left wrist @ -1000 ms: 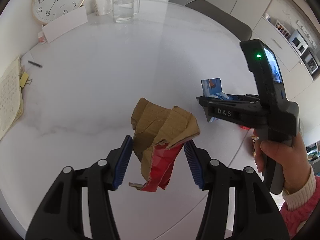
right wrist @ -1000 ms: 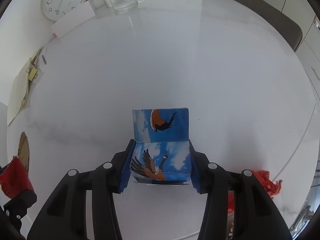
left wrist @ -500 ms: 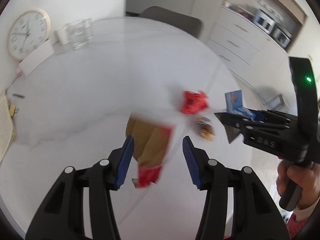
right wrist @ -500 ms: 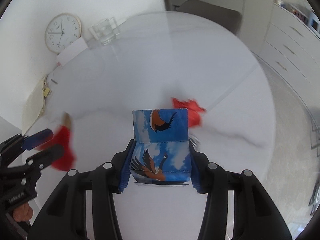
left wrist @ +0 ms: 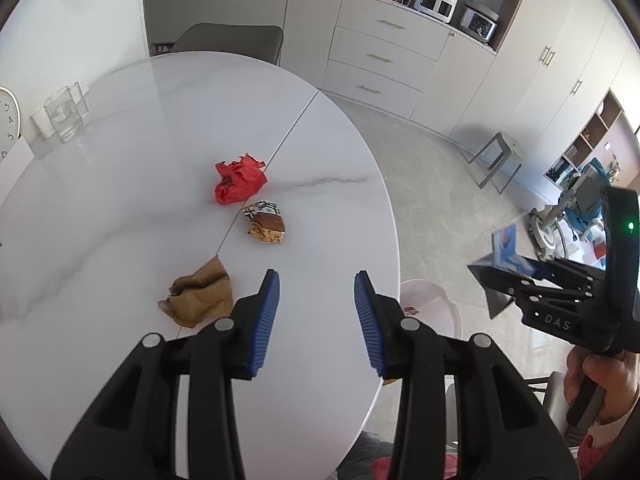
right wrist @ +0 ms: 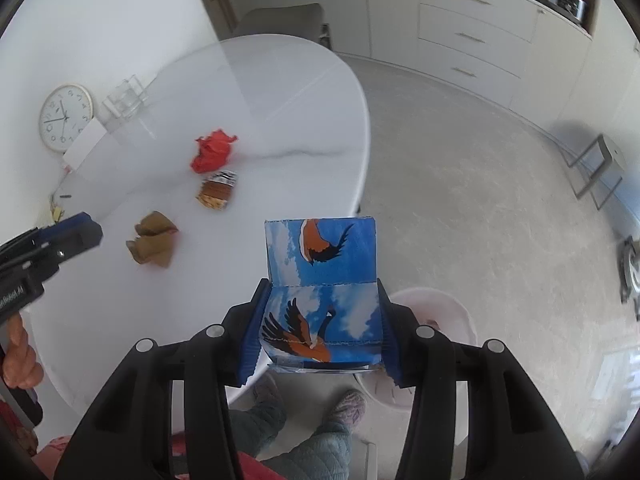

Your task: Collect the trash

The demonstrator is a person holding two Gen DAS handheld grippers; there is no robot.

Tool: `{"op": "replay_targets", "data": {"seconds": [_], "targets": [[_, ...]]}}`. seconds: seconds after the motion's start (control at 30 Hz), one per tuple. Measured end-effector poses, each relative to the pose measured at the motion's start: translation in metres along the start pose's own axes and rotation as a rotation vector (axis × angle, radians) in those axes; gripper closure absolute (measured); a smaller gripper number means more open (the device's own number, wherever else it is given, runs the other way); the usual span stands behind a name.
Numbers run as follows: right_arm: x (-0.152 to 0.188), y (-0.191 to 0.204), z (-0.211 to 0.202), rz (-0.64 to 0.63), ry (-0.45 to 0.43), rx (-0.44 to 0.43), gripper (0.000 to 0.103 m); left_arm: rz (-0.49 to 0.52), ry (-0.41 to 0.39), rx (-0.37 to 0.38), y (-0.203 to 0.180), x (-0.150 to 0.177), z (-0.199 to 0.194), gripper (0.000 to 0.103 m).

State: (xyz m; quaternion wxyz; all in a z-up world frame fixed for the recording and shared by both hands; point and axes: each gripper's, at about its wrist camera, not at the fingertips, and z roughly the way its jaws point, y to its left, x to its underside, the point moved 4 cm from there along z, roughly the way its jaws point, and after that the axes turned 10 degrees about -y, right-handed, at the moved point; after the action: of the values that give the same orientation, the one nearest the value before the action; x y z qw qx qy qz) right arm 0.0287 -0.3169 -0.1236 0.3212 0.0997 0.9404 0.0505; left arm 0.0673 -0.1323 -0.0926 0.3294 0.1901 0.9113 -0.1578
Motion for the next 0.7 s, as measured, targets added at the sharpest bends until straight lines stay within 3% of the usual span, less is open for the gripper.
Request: {"op": "replay_targets", "data": {"seconds": [0.23,0.3,0.37,0.47,0.6,0.7], "targets": [[0.015,-0.019,-0.008,0.04,-0.004,0.011,0.054,-0.029,0.013,-0.05,0.018,0.007,0.001,0.064],[0.016,-0.015,-0.008,0.037,-0.01,0.004,0.054,-0.056,0.027,-0.081,0.04,0.012,0.003,0.057],[0.017,-0.012,-0.009,0.035,-0.014,-0.005,0.054,-0.071,0.045,-0.113,0.059,0.019,0.007,0.035],[0.017,-0.001,-0.006,0.036,-0.017,-0.022,0.054,-0.108,0.064,-0.188,0.095,0.031,0.014,0.016],[0.017,0.018,0.001,0.027,-0.008,-0.041,0.054,-0.138,0.09,-0.214,0.117,0.041,0.033,0.009],[0.016,0.03,0.006,0.011,0.001,-0.042,0.054,-0.077,0.126,-0.214,0.117,0.046,0.063,0.008]]}}
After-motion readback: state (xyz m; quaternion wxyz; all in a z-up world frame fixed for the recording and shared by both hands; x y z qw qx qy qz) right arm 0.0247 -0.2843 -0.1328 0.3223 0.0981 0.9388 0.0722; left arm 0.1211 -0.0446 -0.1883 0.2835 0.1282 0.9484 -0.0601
